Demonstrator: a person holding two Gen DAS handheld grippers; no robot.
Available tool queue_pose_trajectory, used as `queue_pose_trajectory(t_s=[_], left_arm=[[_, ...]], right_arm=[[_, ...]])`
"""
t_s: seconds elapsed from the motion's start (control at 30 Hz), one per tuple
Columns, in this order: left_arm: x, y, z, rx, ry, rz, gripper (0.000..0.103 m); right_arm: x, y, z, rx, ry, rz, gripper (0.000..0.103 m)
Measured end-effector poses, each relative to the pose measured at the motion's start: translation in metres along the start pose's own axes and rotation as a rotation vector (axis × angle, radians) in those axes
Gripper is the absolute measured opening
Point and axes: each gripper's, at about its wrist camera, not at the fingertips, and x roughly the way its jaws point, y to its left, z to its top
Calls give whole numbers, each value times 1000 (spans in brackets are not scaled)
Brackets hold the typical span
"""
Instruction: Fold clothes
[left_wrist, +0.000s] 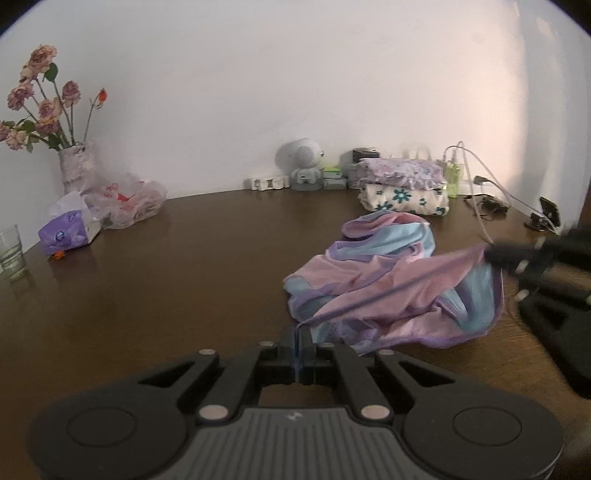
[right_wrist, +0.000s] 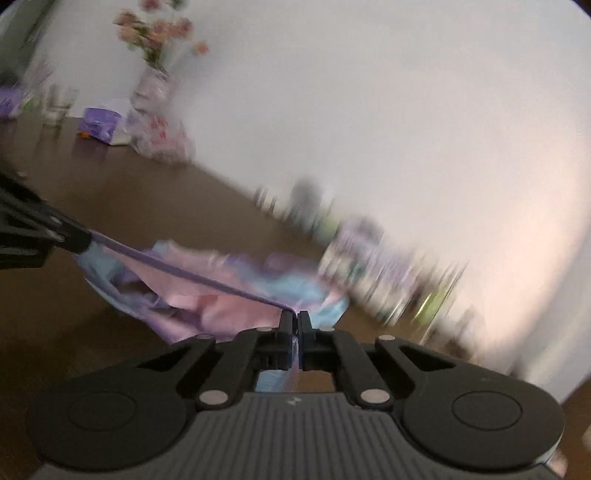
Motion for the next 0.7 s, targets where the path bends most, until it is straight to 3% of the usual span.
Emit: queue_pose_trajectory(t_s=[0.1, 0.27, 0.4, 0.57, 0.7], left_arm=[[1, -7, -5, 34, 13, 3, 0], [-3, -9, -11, 50, 21, 2, 0], [-3, -9, -12, 51, 21, 12, 0], [-2, -9, -9, 49, 20, 15, 1], [2, -11, -12, 68, 37, 29, 1]], right_arm=[[2, 16, -14, -139, 48, -19, 3], [20, 23, -32, -128, 165, 10, 5], [21, 31, -35, -187, 159, -33, 13], [25, 36, -38, -230, 155, -14, 23], [29, 37, -33, -242, 147, 2, 23]])
